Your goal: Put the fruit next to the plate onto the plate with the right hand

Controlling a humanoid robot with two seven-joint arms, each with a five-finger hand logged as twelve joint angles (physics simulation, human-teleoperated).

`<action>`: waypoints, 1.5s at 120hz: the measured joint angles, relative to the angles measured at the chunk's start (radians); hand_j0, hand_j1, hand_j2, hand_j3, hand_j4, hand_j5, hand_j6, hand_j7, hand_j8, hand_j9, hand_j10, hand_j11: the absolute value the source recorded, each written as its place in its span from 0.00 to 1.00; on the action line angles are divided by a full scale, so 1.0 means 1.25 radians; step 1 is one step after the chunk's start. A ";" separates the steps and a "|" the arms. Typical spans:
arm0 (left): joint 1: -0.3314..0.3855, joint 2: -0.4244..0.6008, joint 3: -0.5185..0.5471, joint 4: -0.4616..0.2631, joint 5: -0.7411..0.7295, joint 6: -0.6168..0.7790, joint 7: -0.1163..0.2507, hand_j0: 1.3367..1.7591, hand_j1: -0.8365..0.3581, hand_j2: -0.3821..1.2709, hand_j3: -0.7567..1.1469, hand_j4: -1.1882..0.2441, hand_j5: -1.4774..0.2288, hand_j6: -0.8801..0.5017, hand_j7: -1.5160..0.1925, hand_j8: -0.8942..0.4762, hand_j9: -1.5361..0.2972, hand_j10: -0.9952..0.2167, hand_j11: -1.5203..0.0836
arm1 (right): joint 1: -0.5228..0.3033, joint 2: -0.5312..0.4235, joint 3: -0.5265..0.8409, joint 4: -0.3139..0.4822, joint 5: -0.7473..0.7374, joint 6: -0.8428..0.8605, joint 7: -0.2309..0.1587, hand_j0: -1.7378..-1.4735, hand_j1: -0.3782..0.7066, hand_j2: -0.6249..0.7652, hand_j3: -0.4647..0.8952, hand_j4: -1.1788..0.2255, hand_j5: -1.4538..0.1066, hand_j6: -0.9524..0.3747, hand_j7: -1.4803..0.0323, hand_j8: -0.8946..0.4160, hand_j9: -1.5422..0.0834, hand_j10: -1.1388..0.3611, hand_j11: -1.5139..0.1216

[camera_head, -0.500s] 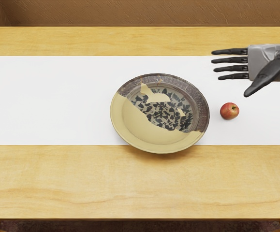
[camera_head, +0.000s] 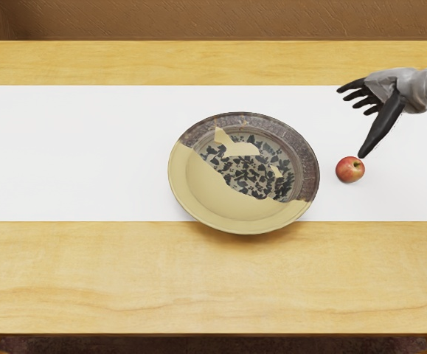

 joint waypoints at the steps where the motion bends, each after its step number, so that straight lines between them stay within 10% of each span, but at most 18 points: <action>1: 0.000 0.000 0.000 0.000 0.000 0.000 0.000 0.76 0.76 0.26 0.40 0.67 0.69 0.47 0.71 0.48 0.67 0.63 0.76 | 0.001 0.002 -0.004 0.004 0.000 -0.009 0.000 0.30 0.12 0.44 0.34 0.78 0.86 0.65 0.90 0.61 0.88 0.70 0.86; 112: 0.000 0.000 0.000 0.000 0.000 0.000 0.000 0.76 0.76 0.26 0.40 0.67 0.69 0.47 0.71 0.48 0.67 0.63 0.76 | -0.166 0.118 -0.216 0.182 -0.271 -0.610 0.000 0.30 0.26 0.42 0.34 0.69 0.76 0.56 0.80 0.58 0.78 0.64 0.76; 180: 0.000 0.000 0.000 0.000 0.000 0.000 0.000 0.76 0.76 0.26 0.40 0.67 0.69 0.47 0.71 0.48 0.67 0.63 0.76 | -0.204 0.154 -0.211 0.058 -0.303 -0.617 0.000 0.30 0.45 0.40 0.34 0.54 0.62 0.44 0.64 0.40 0.64 0.49 0.62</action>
